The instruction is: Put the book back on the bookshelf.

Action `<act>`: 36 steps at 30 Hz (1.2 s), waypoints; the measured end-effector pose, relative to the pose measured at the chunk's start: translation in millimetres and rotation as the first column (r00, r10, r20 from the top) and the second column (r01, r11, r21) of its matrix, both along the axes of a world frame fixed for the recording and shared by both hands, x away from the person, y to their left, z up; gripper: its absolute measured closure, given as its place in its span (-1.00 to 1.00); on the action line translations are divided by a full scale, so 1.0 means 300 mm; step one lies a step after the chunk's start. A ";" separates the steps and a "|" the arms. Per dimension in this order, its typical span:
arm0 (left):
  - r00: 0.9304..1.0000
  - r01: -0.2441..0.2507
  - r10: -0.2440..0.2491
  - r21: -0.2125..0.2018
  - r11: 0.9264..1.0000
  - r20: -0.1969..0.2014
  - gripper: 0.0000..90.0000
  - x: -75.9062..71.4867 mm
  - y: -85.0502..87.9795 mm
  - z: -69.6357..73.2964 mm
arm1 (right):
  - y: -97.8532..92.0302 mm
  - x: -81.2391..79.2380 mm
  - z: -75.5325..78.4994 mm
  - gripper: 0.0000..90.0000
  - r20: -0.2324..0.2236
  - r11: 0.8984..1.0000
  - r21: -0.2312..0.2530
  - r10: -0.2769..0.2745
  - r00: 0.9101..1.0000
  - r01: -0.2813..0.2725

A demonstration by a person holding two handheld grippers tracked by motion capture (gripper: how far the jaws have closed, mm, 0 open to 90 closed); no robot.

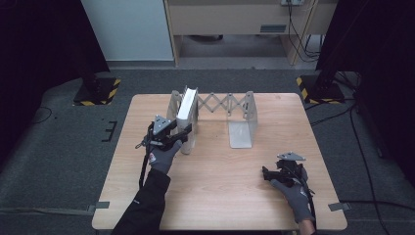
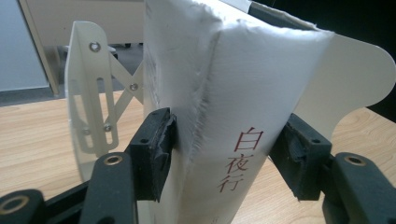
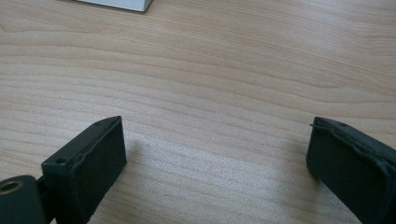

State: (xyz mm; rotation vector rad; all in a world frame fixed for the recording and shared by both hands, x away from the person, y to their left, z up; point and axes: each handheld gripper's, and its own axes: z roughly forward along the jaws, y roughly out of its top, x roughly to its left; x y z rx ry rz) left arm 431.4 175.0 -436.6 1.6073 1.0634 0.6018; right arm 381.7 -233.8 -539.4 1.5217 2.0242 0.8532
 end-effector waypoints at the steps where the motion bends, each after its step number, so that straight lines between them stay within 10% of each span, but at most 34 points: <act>1: 1.000 -0.002 0.002 0.005 1.000 0.004 -0.12 0.002 -0.008 -0.001 | 0.000 0.000 0.000 -0.89 0.000 1.000 0.000 0.000 1.000 0.000; 27: 1.000 -0.025 0.025 0.017 1.000 -0.015 -0.23 0.097 -0.070 0.004 | 0.002 0.000 0.001 -0.88 -0.002 1.000 0.003 -0.001 1.000 0.001; 36: 1.000 -0.018 0.018 0.023 1.000 0.007 -0.22 0.052 -0.045 0.017 | 0.002 0.000 0.000 -0.88 -0.002 1.000 0.004 -0.001 1.000 0.001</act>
